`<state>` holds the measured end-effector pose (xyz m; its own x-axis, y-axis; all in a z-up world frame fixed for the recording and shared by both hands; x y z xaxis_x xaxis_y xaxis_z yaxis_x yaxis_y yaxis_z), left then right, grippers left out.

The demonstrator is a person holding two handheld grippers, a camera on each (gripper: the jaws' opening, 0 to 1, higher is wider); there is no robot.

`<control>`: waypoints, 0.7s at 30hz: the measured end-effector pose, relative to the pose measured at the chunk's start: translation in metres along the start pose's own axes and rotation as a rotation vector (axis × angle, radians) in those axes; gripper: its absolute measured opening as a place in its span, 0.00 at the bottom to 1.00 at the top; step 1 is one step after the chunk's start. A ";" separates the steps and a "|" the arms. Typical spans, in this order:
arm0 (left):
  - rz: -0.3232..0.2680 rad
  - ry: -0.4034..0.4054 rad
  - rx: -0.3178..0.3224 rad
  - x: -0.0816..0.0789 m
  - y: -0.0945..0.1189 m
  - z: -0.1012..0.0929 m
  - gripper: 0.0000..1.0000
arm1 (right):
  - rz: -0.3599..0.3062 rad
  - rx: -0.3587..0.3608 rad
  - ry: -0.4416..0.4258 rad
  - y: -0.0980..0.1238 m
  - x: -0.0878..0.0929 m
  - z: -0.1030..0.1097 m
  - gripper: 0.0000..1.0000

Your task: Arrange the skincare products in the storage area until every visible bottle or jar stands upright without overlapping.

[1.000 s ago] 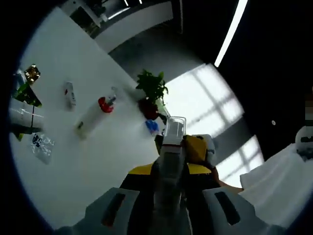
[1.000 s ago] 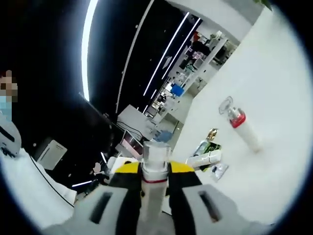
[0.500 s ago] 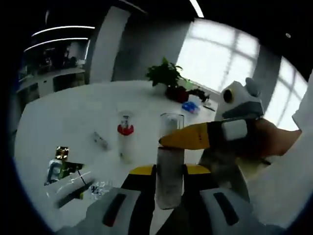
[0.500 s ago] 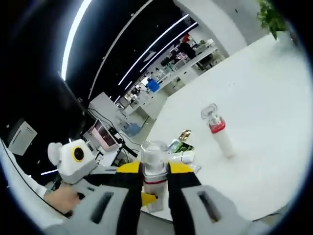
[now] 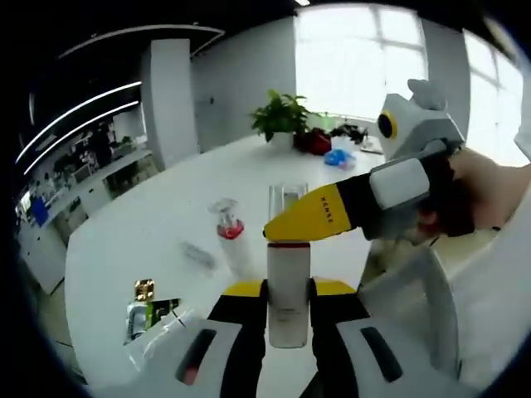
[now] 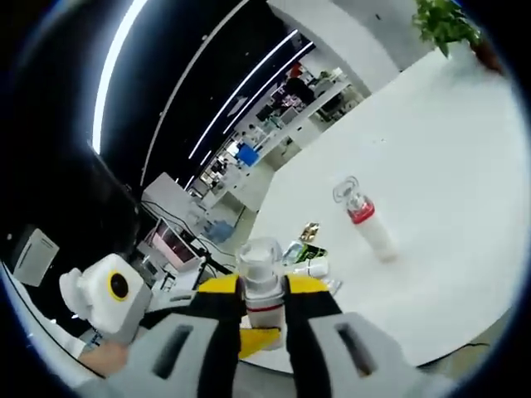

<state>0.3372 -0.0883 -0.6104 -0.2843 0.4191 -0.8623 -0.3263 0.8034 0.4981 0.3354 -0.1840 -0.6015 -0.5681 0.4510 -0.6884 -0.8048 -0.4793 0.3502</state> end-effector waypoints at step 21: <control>-0.242 0.379 0.649 -0.012 0.042 -0.018 0.16 | 0.071 -0.503 0.299 0.024 -0.003 0.049 0.24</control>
<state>0.3103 -0.0668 -0.5776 -0.5985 0.1227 -0.7916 0.1405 0.9890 0.0471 0.3092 -0.1599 -0.5601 -0.4856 0.2081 -0.8491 -0.5448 -0.8316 0.1078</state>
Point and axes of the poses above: the point that each gripper's makers call its tool centre point, and the gripper's own axes: y roughly backward along the fingers, z roughly to its left, x roughly out of its underside, the point moved 6 cm from there along y, roughly backward along the fingers, and after that the axes turned 9 degrees about x, right-handed, at the moved point
